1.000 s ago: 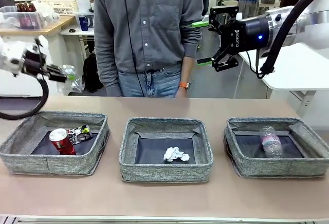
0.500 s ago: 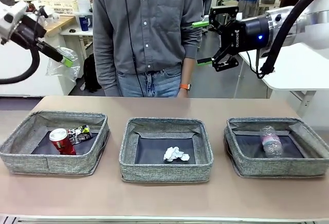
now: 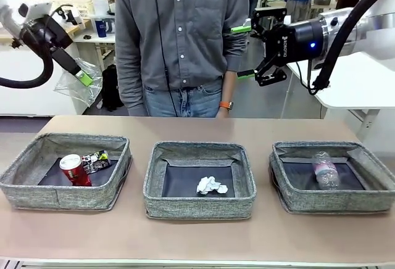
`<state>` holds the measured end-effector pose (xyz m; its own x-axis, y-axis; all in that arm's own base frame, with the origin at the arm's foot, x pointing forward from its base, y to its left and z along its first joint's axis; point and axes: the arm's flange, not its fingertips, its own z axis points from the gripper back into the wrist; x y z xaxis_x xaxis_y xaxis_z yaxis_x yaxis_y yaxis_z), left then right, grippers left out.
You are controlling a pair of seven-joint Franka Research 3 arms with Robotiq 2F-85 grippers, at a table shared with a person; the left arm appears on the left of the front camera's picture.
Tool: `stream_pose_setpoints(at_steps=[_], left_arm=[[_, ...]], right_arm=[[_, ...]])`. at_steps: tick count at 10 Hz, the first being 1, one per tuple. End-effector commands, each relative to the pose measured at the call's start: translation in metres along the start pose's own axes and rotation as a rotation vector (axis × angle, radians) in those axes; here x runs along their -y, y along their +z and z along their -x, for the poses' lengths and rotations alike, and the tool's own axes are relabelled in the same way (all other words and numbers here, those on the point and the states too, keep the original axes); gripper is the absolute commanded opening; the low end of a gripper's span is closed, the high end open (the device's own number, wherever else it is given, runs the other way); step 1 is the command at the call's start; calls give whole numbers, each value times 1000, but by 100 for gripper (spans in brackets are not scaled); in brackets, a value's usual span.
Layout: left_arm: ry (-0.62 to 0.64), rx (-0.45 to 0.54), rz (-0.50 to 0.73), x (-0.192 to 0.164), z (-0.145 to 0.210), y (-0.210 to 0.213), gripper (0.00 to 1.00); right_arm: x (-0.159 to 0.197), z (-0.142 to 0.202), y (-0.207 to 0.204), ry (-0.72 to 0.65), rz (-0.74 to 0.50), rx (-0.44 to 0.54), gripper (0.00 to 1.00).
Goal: Sort the waste into the appropriate baskets.
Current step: Pick up the waste item pointed out by the person.
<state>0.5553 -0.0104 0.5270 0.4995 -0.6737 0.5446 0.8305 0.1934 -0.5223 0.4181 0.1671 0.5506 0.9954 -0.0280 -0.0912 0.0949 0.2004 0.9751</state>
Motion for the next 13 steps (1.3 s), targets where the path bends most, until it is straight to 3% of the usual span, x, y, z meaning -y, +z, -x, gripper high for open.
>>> stream_pose_setpoints(at_steps=[1, 2, 3, 4, 6, 9, 13], left_arm=[[2, 19, -56, 2, 3, 4, 0], [2, 19, -56, 2, 3, 4, 0], [3, 9, -25, -2, 1, 5, 7], [101, -53, -13, 26, -26, 3, 7], [263, -203, -123, 92, -85, 0, 7], [403, -435, -250, 138, -151, -42, 7], [561, -435, -388, 176, -245, -88, 7]], right_arm=[[0, 0, -1, 12, -21, 5, 100], [0, 0, -1, 12, -21, 5, 100], [0, 0, 0, 0, 0, 0, 100], [-20, 9, 26, 53, 93, 83, 100], [-16, 13, 68, 109, 227, 124, 100], [12, 32, 123, 140, 256, 141, 100], [54, 57, 187, 219, 156, 212, 100]])
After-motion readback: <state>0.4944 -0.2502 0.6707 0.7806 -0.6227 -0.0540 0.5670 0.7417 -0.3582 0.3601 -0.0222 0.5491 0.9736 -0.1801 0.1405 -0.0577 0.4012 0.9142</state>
